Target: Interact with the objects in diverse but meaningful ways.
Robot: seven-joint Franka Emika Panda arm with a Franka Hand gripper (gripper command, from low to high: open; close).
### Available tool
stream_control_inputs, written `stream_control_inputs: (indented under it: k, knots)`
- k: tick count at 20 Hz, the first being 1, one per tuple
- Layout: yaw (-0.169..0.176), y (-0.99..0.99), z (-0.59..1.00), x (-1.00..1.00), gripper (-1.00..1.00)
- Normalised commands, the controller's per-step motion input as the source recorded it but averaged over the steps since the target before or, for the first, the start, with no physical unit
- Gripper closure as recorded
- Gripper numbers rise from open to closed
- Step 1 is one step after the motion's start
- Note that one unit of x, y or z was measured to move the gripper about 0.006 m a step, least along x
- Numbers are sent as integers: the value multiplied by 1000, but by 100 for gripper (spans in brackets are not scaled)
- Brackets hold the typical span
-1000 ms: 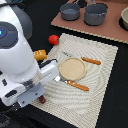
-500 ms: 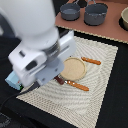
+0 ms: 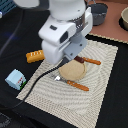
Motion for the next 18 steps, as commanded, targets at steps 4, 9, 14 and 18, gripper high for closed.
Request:
stream_control_inputs:
  k: [4,9,14,18]
  knots:
    - [26,72,-327,285,100]
    - [0,-129,-86,17,100]
    - [0,-197,-9,-21,100]
    - [0,-111,4,27,100]
